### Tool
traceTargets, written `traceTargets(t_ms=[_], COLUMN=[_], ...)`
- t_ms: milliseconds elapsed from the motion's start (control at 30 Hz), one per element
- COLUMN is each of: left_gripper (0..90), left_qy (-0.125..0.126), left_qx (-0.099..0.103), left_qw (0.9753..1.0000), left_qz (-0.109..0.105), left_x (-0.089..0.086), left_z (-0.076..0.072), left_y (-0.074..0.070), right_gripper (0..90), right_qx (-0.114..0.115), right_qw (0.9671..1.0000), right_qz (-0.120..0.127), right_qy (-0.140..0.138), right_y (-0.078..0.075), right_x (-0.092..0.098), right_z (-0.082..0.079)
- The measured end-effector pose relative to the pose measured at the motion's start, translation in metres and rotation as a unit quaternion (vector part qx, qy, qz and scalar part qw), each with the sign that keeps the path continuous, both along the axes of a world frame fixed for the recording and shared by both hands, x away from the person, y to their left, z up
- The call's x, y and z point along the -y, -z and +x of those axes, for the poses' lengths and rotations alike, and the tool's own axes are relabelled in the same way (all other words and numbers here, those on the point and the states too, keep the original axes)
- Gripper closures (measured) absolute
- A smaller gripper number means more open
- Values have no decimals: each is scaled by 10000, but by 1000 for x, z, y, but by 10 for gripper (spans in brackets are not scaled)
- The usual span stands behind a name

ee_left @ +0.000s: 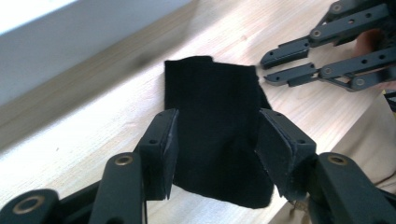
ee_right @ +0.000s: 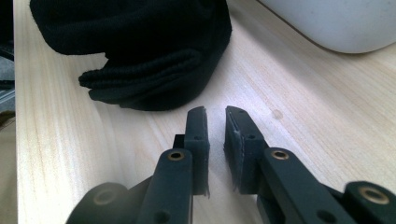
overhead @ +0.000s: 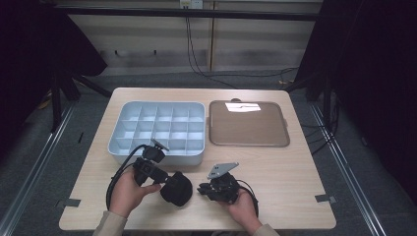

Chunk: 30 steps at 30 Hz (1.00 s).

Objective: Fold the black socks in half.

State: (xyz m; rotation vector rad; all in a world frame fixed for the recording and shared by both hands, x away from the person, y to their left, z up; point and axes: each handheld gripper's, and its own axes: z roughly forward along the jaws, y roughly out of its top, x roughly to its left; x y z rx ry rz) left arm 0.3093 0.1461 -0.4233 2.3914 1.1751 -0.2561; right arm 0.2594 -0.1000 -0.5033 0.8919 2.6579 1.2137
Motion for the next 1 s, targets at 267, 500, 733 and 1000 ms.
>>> traceTargets(t_ms=[267, 500, 733, 1000], left_gripper=[468, 452, 439, 421], left_qy=[-38, -37, 21, 22], left_qx=[44, 14, -7, -4], left_qw=[9999, 9998, 9997, 9997], left_qz=[118, 194, 230, 259], left_x=[-2, -3, 0, 4], left_z=[3, 4, 4, 4], left_y=[6, 12, 16, 19], right_gripper=[789, 787, 783, 783], right_qx=[20, 17, 57, 61], right_qw=[10000, 10000, 9999, 9998], right_qz=[-1, -1, 39, 9], right_qy=[-13, -61, -152, -207], right_y=[0, 0, -3, -3], right_x=[0, -1, -4, -5], right_z=[0, -1, -4, -6])
